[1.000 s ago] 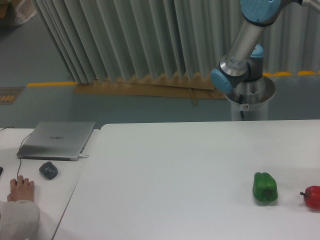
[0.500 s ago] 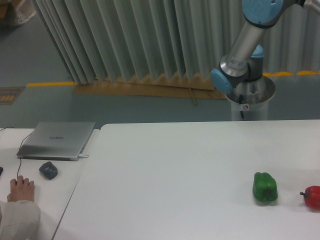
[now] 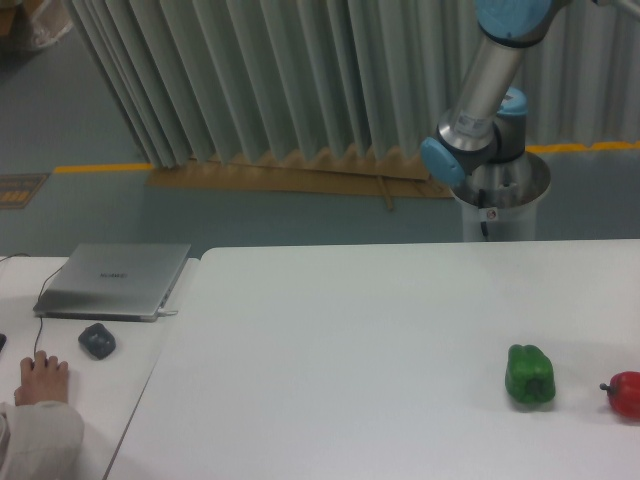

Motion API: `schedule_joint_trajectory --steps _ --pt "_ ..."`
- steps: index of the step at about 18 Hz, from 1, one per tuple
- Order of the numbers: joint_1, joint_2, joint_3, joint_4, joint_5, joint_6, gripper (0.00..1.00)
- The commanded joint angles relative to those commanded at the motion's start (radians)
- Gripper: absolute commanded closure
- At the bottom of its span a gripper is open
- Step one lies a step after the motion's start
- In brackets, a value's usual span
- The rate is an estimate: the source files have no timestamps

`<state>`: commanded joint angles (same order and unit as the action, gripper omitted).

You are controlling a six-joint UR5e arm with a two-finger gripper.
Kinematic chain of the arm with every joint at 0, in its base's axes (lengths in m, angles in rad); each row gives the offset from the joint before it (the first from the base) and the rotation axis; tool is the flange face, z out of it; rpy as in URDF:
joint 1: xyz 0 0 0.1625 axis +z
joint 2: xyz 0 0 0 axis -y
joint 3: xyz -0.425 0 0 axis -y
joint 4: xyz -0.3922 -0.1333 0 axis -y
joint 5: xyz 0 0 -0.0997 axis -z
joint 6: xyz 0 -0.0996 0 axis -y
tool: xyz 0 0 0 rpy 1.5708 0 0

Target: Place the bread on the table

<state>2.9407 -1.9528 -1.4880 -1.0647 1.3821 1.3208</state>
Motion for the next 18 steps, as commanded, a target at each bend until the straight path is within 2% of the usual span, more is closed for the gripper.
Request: schedule_joint_trajectory --steps 5,9,14,16,18 --pt "-0.011 -0.015 0.040 0.043 0.000 0.011 0.00" --pt "-0.009 -0.089 0.078 0.133 0.002 0.080 0.00" --pt "-0.012 -0.175 0.161 0.160 0.003 0.095 0.00" --pt "-0.014 -0.221 0.169 0.163 0.005 0.095 0.00" --pt "-0.014 -0.242 0.160 0.157 0.008 0.092 0.00"
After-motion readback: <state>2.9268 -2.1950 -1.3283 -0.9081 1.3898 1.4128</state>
